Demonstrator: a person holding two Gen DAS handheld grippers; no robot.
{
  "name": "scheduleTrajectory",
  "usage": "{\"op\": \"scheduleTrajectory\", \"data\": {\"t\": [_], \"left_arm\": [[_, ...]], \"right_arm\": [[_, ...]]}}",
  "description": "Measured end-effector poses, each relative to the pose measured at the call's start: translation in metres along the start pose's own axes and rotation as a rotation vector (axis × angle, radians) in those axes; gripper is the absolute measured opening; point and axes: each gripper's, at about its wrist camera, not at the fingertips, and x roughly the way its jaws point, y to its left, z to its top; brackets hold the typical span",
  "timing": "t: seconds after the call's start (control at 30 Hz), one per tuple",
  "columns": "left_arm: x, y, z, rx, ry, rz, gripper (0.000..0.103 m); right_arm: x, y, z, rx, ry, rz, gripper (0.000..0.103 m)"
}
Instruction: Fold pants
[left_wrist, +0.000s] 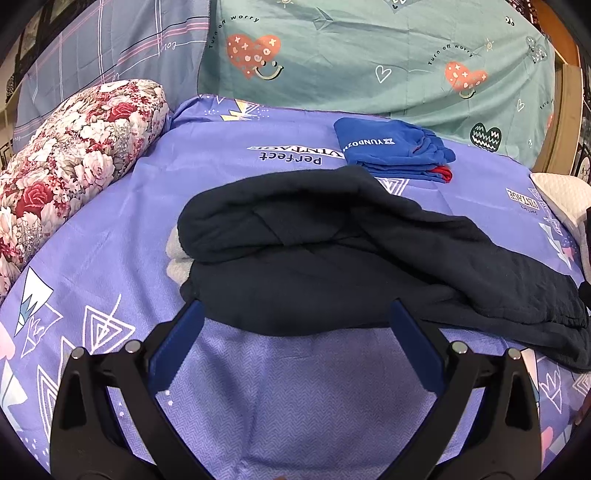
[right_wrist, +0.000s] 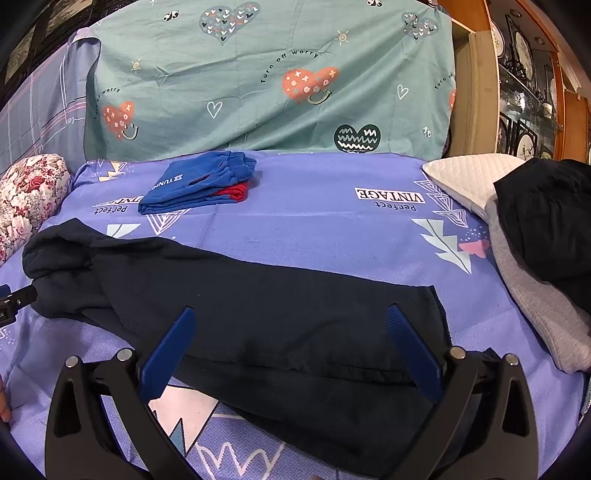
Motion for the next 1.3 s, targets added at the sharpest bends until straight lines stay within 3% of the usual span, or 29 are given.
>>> {"op": "scheduleTrajectory", "data": {"t": [1.3], "left_arm": [[-0.0011, -0.0022, -0.0012, -0.013, -0.005, -0.006, 0.101]], "right_arm": [[0.0011, 0.0010, 0.0007, 0.001, 0.010, 0.009, 0.102]]}}
